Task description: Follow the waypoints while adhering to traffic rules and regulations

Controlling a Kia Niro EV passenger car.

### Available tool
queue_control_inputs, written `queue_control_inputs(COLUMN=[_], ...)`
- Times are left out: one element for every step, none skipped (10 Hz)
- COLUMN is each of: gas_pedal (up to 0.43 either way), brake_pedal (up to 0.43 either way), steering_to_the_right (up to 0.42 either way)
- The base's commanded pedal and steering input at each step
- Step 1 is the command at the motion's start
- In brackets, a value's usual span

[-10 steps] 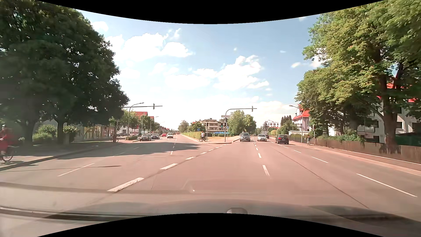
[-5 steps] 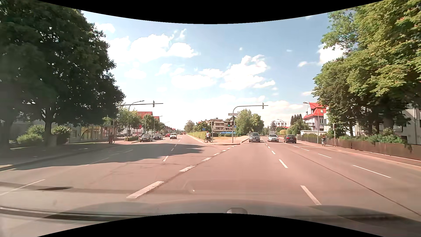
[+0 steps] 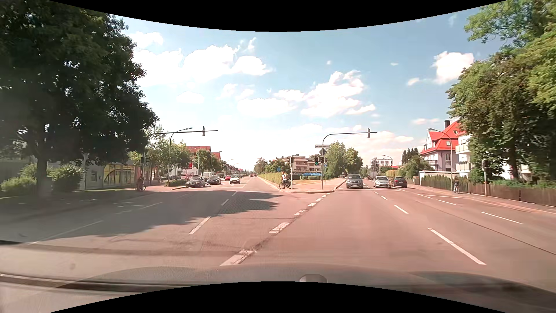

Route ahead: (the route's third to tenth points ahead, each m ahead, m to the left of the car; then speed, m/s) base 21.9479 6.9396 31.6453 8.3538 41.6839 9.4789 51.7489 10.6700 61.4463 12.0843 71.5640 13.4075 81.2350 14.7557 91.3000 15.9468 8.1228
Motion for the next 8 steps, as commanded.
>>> queue_control_inputs(gas_pedal=[0.299,0.299,0.299,0.287,0.260,0.260,0.260,0.280], brake_pedal=[0.000,0.000,0.000,0.000,0.000,0.000,0.000,0.000], steering_to_the_right=[-0.056,-0.056,-0.056,-0.056,-0.056,-0.054,-0.052,-0.050])
